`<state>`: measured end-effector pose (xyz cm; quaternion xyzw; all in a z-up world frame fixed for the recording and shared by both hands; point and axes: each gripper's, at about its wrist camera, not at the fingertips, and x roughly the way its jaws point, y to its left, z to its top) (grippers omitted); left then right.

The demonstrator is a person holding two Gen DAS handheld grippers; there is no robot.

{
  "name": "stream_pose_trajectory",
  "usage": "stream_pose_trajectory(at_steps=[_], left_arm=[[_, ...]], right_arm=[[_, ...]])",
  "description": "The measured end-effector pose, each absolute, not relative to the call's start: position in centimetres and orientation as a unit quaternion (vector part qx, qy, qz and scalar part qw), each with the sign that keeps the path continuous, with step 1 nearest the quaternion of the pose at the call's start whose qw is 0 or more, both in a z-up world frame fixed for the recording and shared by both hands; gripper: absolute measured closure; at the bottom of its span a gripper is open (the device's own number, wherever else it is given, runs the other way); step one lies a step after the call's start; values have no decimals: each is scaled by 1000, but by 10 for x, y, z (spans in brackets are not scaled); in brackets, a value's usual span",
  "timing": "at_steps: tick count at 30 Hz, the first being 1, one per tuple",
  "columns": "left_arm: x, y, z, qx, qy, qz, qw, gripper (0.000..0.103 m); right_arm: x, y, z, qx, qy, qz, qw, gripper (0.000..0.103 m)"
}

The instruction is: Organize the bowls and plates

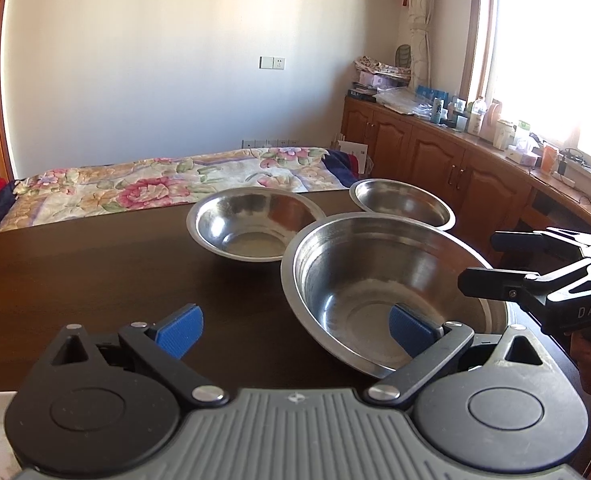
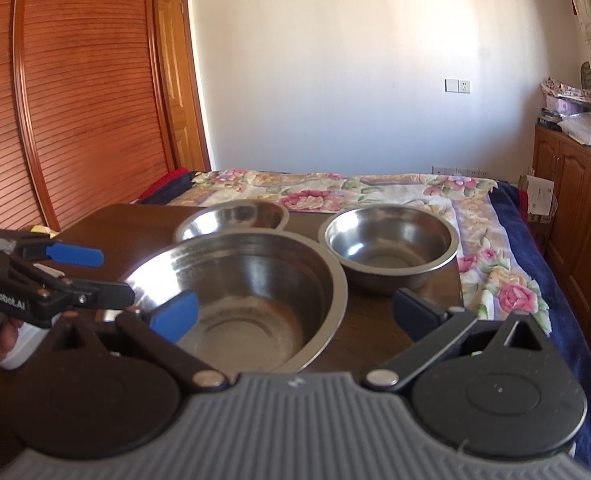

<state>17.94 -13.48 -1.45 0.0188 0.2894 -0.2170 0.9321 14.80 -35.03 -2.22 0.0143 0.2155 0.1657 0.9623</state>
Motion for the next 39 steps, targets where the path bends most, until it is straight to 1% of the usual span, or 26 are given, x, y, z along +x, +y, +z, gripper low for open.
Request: stream_pose_trajectory(at_steps=[3,5,6,7,8,12,14,15,17,18,19,22,23,25,31,33,35,37,39], left_arm=[[183,-135,-17,11,297,-223,928,8],[185,-137,-19,8,302,-227,926,12],[186,-137,-19,5,303,-229,925,13],[187,-136,-20,0,304,-229,925,16],[188,-136,-20,-3,303,-229,925,19],[192,-136,-21,-18,310,-230,922,29],[195,-136,-22,-28,318,-230,919,38],[197,-136,-23,-32,320,-230,918,40],[197,-137,-22,-35,322,-228,918,46],[198,-137,-22,-34,321,-226,919,49],[198,-138,-22,-34,321,-225,919,53],[200,-139,-22,-35,324,-221,919,61],[201,-139,-23,-37,325,-222,919,66],[201,-139,-24,-39,328,-222,917,70],[201,-138,-26,-42,326,-225,917,70],[200,-139,-25,-40,322,-229,918,75],[197,-140,-24,-35,320,-226,919,75],[195,-138,-23,-34,316,-225,921,78],[191,-137,-21,-34,314,-225,922,78]], right_arm=[[151,-350,-23,15,220,170,960,1],[153,-350,-24,16,225,171,959,5],[154,-350,-25,18,228,172,958,11],[155,-351,-25,21,231,173,957,16],[157,-352,-26,25,236,174,956,17],[159,-353,-29,36,245,177,953,26],[160,-353,-30,36,247,176,952,33],[160,-352,-30,35,249,175,952,37],[161,-352,-30,35,252,173,951,41],[162,-352,-31,36,253,173,951,44],[163,-352,-31,37,254,173,951,47],[163,-352,-31,37,257,171,950,53],[164,-352,-31,37,258,170,950,54],[165,-352,-32,38,259,168,950,56],[164,-352,-33,45,261,172,949,59],[163,-351,-32,46,260,172,949,62],[161,-351,-32,46,259,173,949,63],[160,-350,-31,44,258,171,950,66],[159,-349,-31,41,257,171,950,67]])
